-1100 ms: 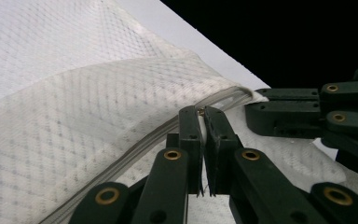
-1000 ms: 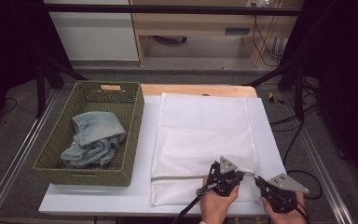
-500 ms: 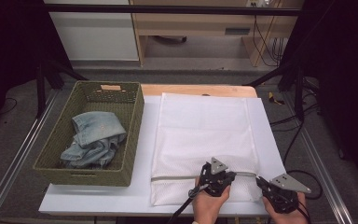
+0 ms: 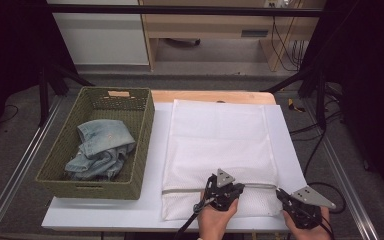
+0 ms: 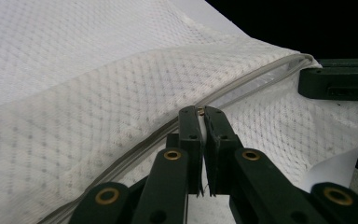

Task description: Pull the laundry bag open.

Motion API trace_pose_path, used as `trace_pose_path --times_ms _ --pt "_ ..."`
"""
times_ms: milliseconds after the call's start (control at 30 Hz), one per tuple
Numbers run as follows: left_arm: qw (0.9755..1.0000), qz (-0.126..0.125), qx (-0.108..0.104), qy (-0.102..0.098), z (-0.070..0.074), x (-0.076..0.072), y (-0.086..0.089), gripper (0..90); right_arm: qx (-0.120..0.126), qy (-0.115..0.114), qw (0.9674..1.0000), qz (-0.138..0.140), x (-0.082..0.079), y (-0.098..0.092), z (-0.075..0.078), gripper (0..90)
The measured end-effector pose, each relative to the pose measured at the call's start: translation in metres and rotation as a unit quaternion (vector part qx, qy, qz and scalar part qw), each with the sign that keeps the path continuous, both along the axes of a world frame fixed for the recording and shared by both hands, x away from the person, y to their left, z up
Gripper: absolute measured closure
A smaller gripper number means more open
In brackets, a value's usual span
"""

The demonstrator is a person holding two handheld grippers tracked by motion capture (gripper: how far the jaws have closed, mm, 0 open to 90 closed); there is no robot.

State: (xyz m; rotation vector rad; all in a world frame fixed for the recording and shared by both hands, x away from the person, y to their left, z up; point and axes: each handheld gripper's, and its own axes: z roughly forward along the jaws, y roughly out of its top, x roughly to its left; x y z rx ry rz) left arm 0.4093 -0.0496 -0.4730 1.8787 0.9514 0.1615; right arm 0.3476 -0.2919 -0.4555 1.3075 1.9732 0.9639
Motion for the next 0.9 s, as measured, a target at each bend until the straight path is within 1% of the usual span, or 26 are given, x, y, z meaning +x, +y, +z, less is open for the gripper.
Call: trace_pose_path --times_ms 33,267,300,467,633,800,900 --pt "1.0000 0.000 0.002 -0.001 0.001 0.000 0.002 86.7 -0.004 -0.005 1.0000 0.001 0.000 0.000 0.000 86.9" --pt "0.9999 0.009 0.007 -0.003 0.003 0.000 0.013 86.8 -0.005 -0.006 1.0000 0.005 0.000 0.000 0.000 86.9" --pt "0.9999 0.009 0.008 -0.003 0.003 0.000 0.014 86.7 -0.002 -0.004 1.0000 0.005 0.000 0.000 0.000 86.9" --pt "0.9999 0.014 0.007 0.001 0.002 -0.001 0.018 86.7 -0.008 0.000 1.0000 0.003 0.000 0.001 0.001 86.9" --pt "0.9997 0.023 0.004 0.003 0.002 0.001 0.027 86.7 -0.008 -0.001 1.0000 0.005 0.001 0.001 0.001 86.9" --pt "0.9997 0.022 0.012 0.004 0.005 0.002 0.034 86.7 -0.007 -0.001 1.0000 0.004 0.002 0.001 0.001 86.9" --pt "0.9997 0.018 0.018 0.000 0.007 0.002 0.037 86.7 -0.005 0.000 1.0000 0.002 0.001 0.002 0.001 86.9"
